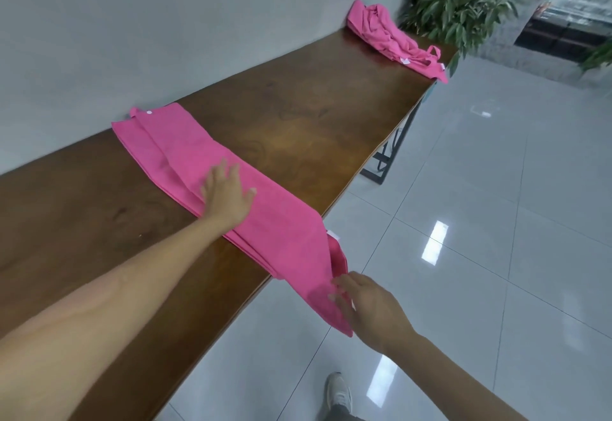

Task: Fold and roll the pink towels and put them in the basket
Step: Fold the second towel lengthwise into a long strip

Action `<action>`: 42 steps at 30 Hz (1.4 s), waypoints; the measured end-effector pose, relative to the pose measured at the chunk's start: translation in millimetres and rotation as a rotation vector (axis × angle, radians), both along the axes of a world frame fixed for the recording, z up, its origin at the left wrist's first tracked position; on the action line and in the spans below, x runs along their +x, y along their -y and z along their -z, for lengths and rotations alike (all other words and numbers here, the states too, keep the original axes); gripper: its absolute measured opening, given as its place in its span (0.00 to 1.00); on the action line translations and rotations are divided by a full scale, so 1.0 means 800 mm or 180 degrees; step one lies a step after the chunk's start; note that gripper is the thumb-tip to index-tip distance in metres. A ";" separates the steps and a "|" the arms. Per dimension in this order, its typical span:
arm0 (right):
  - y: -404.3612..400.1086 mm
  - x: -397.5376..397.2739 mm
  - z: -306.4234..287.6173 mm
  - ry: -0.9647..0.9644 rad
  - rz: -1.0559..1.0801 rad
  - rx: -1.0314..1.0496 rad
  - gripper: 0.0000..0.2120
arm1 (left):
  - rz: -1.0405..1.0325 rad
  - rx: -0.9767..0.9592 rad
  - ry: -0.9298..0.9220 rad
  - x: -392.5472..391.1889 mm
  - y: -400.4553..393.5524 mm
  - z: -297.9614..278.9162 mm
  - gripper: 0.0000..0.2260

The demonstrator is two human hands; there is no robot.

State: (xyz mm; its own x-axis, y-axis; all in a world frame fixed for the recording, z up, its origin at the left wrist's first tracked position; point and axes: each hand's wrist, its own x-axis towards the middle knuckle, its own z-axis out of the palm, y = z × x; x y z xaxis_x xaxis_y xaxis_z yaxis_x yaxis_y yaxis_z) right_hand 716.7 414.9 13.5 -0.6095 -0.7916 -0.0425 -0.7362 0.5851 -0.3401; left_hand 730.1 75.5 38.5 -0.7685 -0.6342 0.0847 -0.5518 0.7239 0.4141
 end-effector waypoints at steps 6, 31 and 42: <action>0.041 -0.072 -0.006 0.1605 0.0722 -0.0997 0.17 | 0.0090 0.0337 0.0256 -0.026 -0.088 0.036 0.32; 0.048 -0.208 0.129 0.3757 0.0430 0.0193 0.24 | -0.0519 -0.0322 0.0359 -0.029 -0.116 0.058 0.30; 0.068 -0.194 0.150 0.2793 -0.0649 -0.0158 0.04 | -0.0556 -0.0326 0.0363 -0.030 -0.117 0.057 0.29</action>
State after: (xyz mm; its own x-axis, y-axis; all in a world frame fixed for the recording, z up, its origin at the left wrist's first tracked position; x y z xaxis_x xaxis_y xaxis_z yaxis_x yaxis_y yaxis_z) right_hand 561.2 360.8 -106.3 -0.2216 -0.8941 -0.3891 -0.2879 0.4413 -0.8499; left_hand 706.0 168.8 -7.2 -0.6561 -0.7510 0.0744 -0.7113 0.6484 0.2713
